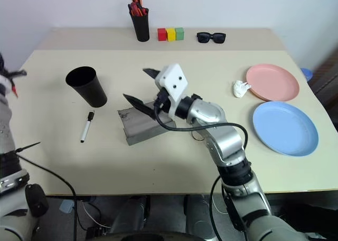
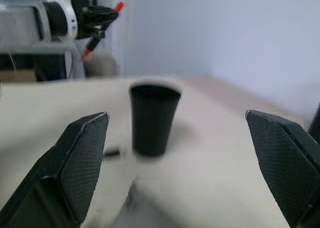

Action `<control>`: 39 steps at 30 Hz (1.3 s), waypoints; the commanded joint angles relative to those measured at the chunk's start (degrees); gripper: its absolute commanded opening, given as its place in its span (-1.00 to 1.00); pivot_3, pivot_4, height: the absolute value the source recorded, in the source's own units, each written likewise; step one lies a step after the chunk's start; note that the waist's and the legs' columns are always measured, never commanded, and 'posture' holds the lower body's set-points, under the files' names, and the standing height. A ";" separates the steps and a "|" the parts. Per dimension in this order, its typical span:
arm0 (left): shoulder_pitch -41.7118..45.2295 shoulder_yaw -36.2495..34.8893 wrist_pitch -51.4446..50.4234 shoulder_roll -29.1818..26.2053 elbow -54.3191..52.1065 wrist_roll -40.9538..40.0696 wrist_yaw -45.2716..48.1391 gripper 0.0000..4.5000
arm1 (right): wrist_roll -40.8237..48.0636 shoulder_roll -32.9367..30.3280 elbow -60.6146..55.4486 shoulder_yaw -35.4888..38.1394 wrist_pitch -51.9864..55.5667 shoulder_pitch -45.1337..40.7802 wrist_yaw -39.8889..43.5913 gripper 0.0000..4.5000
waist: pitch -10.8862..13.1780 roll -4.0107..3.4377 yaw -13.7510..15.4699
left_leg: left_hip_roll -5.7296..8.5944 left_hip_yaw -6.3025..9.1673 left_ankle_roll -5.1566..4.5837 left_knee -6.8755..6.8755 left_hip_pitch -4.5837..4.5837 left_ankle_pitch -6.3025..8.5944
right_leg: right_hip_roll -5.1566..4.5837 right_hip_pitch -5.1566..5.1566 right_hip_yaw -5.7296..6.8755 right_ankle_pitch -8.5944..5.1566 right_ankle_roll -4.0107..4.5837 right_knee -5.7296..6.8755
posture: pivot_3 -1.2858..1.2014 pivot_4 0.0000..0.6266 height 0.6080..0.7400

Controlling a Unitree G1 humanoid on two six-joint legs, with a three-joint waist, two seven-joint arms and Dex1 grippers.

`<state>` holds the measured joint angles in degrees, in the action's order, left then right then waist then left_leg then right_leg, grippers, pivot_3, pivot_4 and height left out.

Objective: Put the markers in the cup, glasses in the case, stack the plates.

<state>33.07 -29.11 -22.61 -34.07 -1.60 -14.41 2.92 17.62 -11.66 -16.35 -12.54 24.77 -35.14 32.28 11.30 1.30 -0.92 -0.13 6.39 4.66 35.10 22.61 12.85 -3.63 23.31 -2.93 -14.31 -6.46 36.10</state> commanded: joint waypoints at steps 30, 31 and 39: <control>2.78 11.20 15.33 10.46 4.09 2.89 1.01 -0.26 | -4.01 3.29 1.34 -3.31 -2.67 0.11 0.47 1.00 | 0.02 -0.03 -1.54 | 0.00 0.03 -0.01 -0.01 0.01 0.00 | 0.04 0.07 -0.01 0.04 -0.08 0.12 | 0.03 -0.52 1.00; 2.76 10.45 14.96 10.40 3.43 2.27 0.69 -0.26 | -4.01 3.28 1.37 -3.30 -2.70 0.12 0.63 1.00 | 0.02 -0.03 -1.58 | 0.00 0.03 -0.01 -0.02 0.01 0.00 | 0.04 0.07 -0.01 0.04 -0.08 0.12 | 0.03 -0.52 1.00; -7.54 -9.49 6.94 7.00 -7.22 -11.11 -1.96 -0.26 | -3.85 -1.72 1.02 -0.74 -2.67 1.75 3.70 1.00 | 0.02 -0.04 -2.20 | -0.03 0.03 -0.02 -0.07 -0.05 0.00 | 0.04 0.08 -0.02 0.04 -0.08 0.13 | 0.03 -0.52 1.00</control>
<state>27.19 -35.34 -13.98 -25.98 -5.47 -22.17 0.12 13.16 -13.08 -13.31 -14.49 22.82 -33.38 35.30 11.32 1.26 -3.13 -0.16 6.42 4.64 35.05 22.56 12.85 -3.59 23.37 -2.94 -14.27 -6.54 36.23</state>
